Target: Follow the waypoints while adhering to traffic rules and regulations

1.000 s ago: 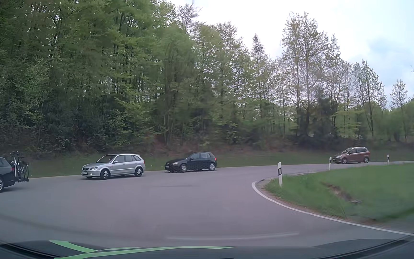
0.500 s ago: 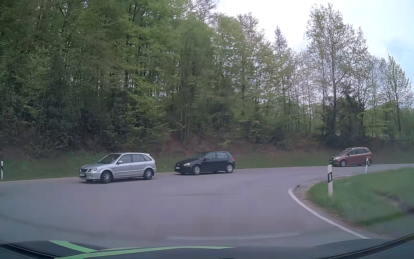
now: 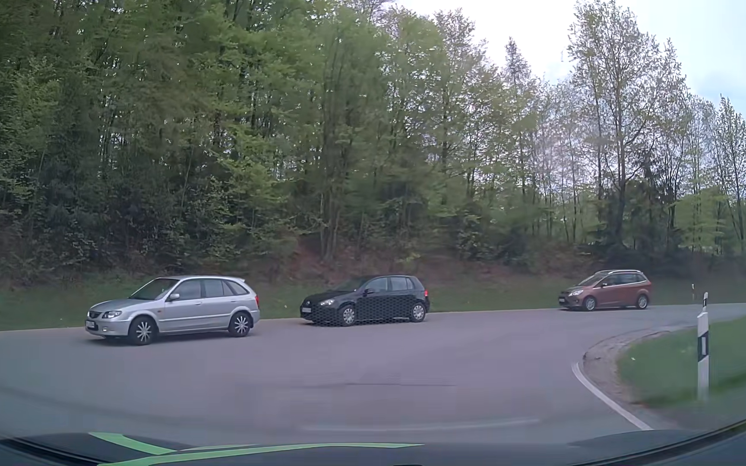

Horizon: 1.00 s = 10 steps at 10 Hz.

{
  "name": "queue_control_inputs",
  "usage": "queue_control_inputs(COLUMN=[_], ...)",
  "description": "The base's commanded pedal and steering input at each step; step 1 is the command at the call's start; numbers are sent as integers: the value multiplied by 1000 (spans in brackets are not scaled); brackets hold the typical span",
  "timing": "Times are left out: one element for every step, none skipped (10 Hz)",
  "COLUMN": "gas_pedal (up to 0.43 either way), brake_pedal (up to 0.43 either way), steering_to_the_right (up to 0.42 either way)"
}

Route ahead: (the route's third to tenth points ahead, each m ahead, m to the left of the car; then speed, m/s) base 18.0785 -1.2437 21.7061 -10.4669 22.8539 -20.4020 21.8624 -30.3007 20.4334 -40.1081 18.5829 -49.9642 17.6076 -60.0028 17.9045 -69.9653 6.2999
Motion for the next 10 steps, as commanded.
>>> queue_control_inputs(gas_pedal=[189,177,169,169,169,157,130,118,87,79], brake_pedal=[0,0,0,0,0,0,0,0,0,0], steering_to_the_right=[81,99,122,143,156,169,185,197,211,223])
